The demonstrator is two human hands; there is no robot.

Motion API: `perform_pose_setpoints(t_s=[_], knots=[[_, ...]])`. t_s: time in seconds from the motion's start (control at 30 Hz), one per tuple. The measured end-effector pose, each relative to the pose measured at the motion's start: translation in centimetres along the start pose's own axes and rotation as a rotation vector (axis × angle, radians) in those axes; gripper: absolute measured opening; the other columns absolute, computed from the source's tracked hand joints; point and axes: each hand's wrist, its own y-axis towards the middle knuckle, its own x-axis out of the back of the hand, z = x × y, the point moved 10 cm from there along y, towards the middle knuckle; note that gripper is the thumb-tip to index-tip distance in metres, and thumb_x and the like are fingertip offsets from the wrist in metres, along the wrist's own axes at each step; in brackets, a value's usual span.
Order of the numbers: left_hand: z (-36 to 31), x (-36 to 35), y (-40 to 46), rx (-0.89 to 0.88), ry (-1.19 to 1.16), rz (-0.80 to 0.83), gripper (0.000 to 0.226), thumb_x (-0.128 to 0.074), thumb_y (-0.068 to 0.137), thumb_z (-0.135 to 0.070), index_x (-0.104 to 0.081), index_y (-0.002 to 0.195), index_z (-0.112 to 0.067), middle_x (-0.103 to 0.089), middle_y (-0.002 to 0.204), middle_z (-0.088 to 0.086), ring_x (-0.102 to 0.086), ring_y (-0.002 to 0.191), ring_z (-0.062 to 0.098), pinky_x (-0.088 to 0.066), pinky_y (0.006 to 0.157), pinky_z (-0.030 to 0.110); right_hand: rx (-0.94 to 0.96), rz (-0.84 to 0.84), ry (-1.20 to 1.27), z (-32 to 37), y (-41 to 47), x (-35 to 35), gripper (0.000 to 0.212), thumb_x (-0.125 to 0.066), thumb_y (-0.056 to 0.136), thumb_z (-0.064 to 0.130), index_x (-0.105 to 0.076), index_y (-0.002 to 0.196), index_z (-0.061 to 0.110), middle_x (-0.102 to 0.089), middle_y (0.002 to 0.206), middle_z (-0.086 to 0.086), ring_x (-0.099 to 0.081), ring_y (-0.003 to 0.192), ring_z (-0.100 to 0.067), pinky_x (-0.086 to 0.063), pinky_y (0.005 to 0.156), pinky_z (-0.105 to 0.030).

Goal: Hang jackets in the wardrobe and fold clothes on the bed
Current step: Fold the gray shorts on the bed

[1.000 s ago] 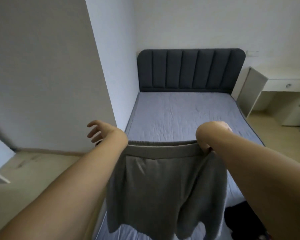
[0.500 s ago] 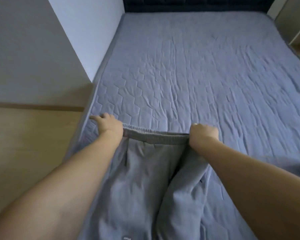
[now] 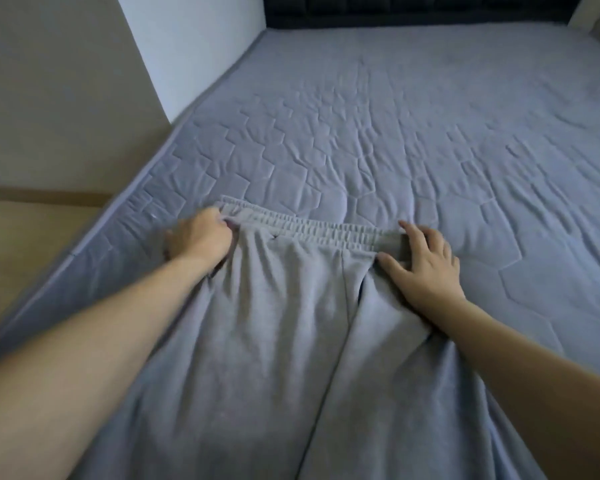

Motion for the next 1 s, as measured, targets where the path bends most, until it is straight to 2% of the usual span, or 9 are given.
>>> perform_pose_setpoints(t_s=[0.13,0.23,0.3,0.4,0.57,0.63,0.73,0.83,1.0], knots=[[1.1,2.4,3.5,0.138,0.059,0.02,0.036,-0.044,0.095,-0.023,-0.061,0.124,-0.01,-0.056,0.134,0.018,-0.052,0.123,0.04,-0.039,0.104,0.048,-0.324,-0.041,0.195,-2.7,0.4,2.0,0.078,-0.051,0.085,0.066,-0.03,0.148,0.024,-0.031,0.148,-0.01,-0.027,0.135,-0.035,-0.025,0.111,-0.046],[1.0,0.3,-0.3,0.081,0.209,-0.027,0.039,-0.031,0.102,-0.024,-0.053,0.132,-0.014,-0.051,0.14,0.016,-0.045,0.129,0.036,-0.03,0.108,0.044,-0.618,0.196,0.512,-2.9,-0.9,-0.1,0.059,-0.062,0.084,0.056,-0.057,0.118,0.008,-0.061,0.105,-0.01,-0.059,0.093,-0.028,-0.048,0.073,-0.033],[1.1,-0.6,-2.6,0.022,0.261,-0.065,0.04,-0.025,0.103,-0.023,-0.049,0.133,-0.012,-0.049,0.14,0.017,-0.043,0.129,0.035,-0.032,0.105,0.044,-0.577,0.262,0.54,-1.5,-0.5,0.1,0.036,-0.063,0.089,0.042,-0.061,0.101,0.009,-0.062,0.088,-0.007,-0.06,0.079,-0.023,-0.049,0.064,-0.03],[1.8,1.4,-1.1,0.004,0.215,-0.127,0.033,-0.027,0.101,-0.014,-0.048,0.126,-0.008,-0.053,0.132,0.022,-0.051,0.122,0.041,-0.042,0.095,0.046,-0.314,0.069,0.29,0.4,2.4,4.5,0.025,-0.049,0.098,0.037,-0.054,0.087,0.016,-0.055,0.081,-0.001,-0.051,0.069,-0.017,-0.036,0.055,-0.028],[1.7,6.6,4.9,-0.038,0.209,-0.272,0.029,-0.032,0.098,-0.007,-0.046,0.124,-0.005,-0.057,0.124,0.026,-0.056,0.114,0.047,-0.045,0.088,0.049,0.022,-0.256,-0.229,4.2,6.4,10.3,0.035,-0.032,0.102,0.047,-0.041,0.094,0.014,-0.059,0.092,-0.016,-0.056,0.076,-0.033,-0.032,0.057,-0.036],[3.0,4.1,4.7,0.024,0.182,-0.195,0.031,-0.035,0.102,-0.016,-0.047,0.127,-0.005,-0.054,0.132,0.025,-0.048,0.124,0.043,-0.038,0.098,0.047,-0.063,-0.314,-0.217,3.9,6.4,9.2,0.04,-0.03,0.099,0.052,-0.043,0.099,0.014,-0.059,0.107,-0.02,-0.058,0.097,-0.038,-0.035,0.069,-0.04],[5.0,-1.8,0.4,0.045,0.168,-0.129,0.033,-0.034,0.103,-0.021,-0.054,0.122,-0.004,-0.056,0.129,0.021,-0.048,0.122,0.038,-0.037,0.099,0.045,-0.262,-0.15,-0.198,0.9,3.6,2.2,0.057,-0.03,0.098,0.056,-0.045,0.124,0.008,-0.049,0.129,-0.022,-0.049,0.118,-0.041,-0.039,0.092,-0.046],[6.1,-2.7,2.4,0.034,0.109,-0.045,0.033,-0.031,0.102,-0.016,-0.058,0.117,-0.004,-0.062,0.121,0.023,-0.057,0.113,0.042,-0.046,0.092,0.046,-0.299,-0.194,-0.198,-0.4,3.4,1.5,0.054,-0.033,0.099,0.052,-0.046,0.117,0.003,-0.052,0.125,-0.025,-0.051,0.115,-0.042,-0.04,0.091,-0.047],[8.5,0.8,8.6,0.114,0.052,0.119,0.044,-0.03,0.106,-0.026,-0.048,0.137,-0.001,-0.041,0.147,0.024,-0.041,0.134,0.042,-0.036,0.109,0.052,-0.26,-0.239,-0.317,3.2,8.9,3.2,0.045,-0.042,0.099,0.037,-0.043,0.124,0.0,-0.045,0.131,-0.026,-0.042,0.123,-0.041,-0.034,0.1,-0.045]])
